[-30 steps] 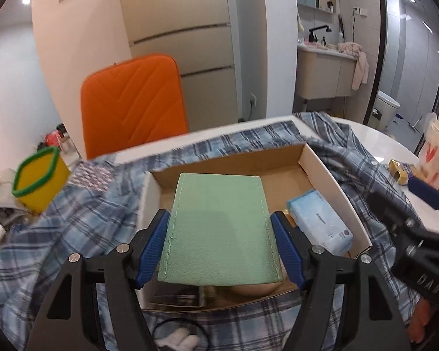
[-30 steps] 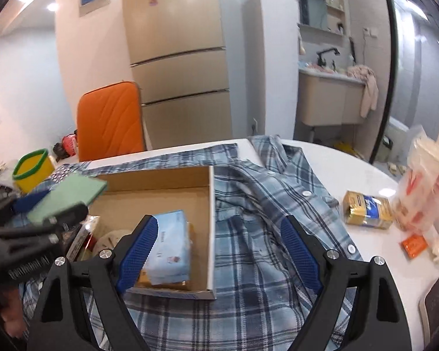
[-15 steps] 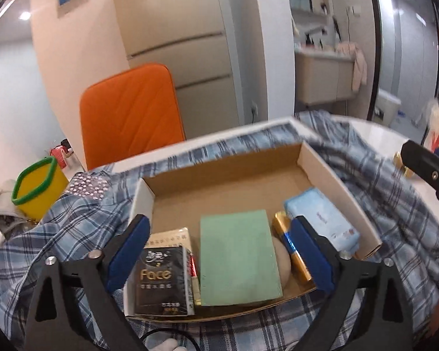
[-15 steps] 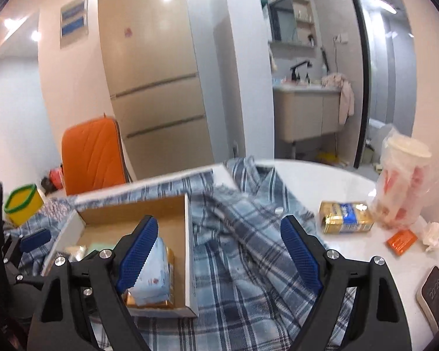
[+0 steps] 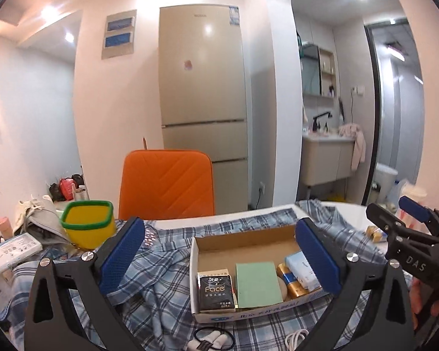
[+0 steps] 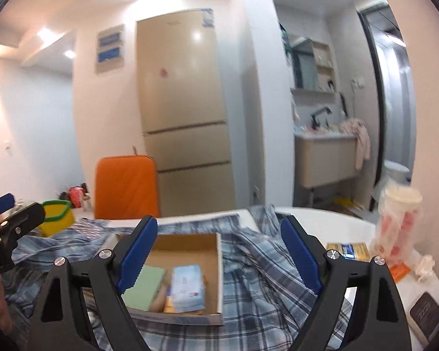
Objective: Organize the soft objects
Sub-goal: 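Move the left gripper down to the white coiled cable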
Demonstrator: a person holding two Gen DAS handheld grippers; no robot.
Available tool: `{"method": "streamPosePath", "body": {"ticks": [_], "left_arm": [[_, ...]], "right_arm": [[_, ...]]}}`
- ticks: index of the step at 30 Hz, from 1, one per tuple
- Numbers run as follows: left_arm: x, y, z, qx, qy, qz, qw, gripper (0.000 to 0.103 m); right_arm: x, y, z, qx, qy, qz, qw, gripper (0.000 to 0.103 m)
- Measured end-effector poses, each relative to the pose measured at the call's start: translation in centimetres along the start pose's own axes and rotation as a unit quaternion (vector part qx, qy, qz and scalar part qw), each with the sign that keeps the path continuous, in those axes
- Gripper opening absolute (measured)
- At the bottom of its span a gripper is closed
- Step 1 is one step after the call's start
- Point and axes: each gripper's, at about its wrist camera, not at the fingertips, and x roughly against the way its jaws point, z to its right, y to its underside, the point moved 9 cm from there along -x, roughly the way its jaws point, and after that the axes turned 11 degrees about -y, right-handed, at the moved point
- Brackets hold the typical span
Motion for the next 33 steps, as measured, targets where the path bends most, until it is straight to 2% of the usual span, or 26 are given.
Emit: {"method": "streamPosePath", "body": {"ticks": [1, 2, 3, 9, 14, 19, 23, 27, 33], "left_arm": [[0.5, 0.0, -0.3, 0.004, -0.002, 0.006, 1.0, 0.102], [1.0, -0.1, -0.7, 0.007, -0.006, 0.016, 0.9998, 0.102], [1.5, 0.0, -1.0, 0.009, -0.008, 0.022, 0.9997, 0.102], [3.5, 1.8, -2.1, 0.028, 0.001, 0.028, 0.9992, 0.102], [4.2, 4.2, -2.4, 0.019, -0.005, 0.036, 0.9992, 0.102], [3.5, 7.2, -2.6, 0.029, -0.001, 0.021, 0.9994, 0.102], [2.7, 8.9, -1.5, 0.002, 0.007, -0.007, 0.9999, 0.102], [2.8, 9.4, -0.3, -0.021, 0.017, -0.009, 0.9996, 0.102], [2.6, 9.4, -0.8, -0.011, 0.015, -0.019, 0.9997, 0.102]], "right_arm": [[0.5, -0.2, -0.6, 0.004, -0.006, 0.006, 1.0, 0.094], [1.1, -0.4, -1.0, 0.007, -0.01, 0.012, 1.0, 0.102], [1.8, -0.6, -1.5, 0.012, -0.014, 0.024, 1.0, 0.103], [4.2, 0.0, -4.1, 0.037, -0.042, 0.045, 0.997, 0.103], [4.6, 2.1, -4.9, 0.041, -0.059, 0.044, 0.996, 0.103], [3.4, 4.0, -5.5, 0.056, -0.061, 0.024, 0.996, 0.103], [3.1, 4.4, -5.6, 0.058, -0.065, 0.018, 0.996, 0.103], [3.1, 4.6, -5.4, 0.054, -0.066, 0.014, 0.996, 0.103], [2.7, 4.7, -5.3, 0.051, -0.07, 0.006, 0.996, 0.103]]}}
